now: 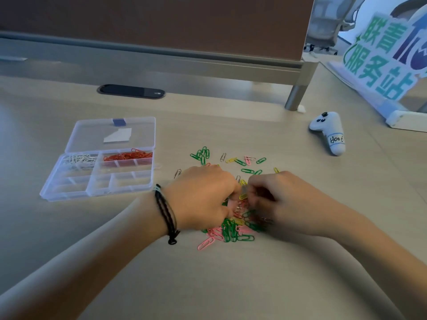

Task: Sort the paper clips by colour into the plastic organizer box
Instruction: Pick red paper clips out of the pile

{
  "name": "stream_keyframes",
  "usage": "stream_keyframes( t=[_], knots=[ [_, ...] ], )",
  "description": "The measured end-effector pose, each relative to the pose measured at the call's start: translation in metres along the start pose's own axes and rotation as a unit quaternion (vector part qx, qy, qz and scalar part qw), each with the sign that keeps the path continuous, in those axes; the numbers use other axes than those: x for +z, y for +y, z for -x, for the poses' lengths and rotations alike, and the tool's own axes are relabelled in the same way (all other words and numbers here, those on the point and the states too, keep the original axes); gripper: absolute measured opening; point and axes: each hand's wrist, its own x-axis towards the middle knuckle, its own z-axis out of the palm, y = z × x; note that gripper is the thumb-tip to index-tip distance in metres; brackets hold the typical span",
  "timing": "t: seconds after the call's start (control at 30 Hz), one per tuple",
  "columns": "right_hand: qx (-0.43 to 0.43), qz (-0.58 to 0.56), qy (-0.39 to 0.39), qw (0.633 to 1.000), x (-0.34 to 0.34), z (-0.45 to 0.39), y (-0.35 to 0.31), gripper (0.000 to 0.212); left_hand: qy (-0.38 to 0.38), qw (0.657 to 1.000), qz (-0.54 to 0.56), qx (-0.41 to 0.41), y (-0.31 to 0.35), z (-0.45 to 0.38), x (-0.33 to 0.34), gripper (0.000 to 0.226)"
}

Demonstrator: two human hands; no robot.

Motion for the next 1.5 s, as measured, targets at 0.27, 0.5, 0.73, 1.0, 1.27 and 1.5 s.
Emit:
stream_keyframes(
  t=[0.27,0.5,0.73,1.0,1.27,1.5],
  knots=[
    [0.025,-0.371,-0.066,0.926,-0.012,-0.008,0.017,0.006,-0.224,0.865,0.449,-0.016,-0.023,-0.050,-0.041,0.014],
    [0.088,-0.599,-0.072,0.793,-0.011,-0.011,0.020,0.011,-0.218,0.497,0.839,-0.052,-0.032,-0.036,-0.008,0.013],
    [0.083,-0.711,-0.060,0.695,-0.006,-0.014,0.016,0.018,-0.040,0.433,0.897,-0.080,-0.020,-0.024,-0.006,0.015],
    [0.100,-0.703,-0.036,0.703,0.002,-0.017,0.014,0.020,-0.021,0.409,0.903,-0.132,-0.017,-0.021,0.002,0.017],
    [0.142,-0.666,-0.010,0.732,-0.001,-0.016,0.008,0.023,-0.037,0.417,0.875,-0.244,-0.030,-0.021,0.006,0.009],
    [0.159,-0.658,-0.029,0.735,-0.006,-0.021,0.011,0.034,0.057,0.872,0.453,-0.174,-0.044,-0.023,0.006,0.015]
  ],
)
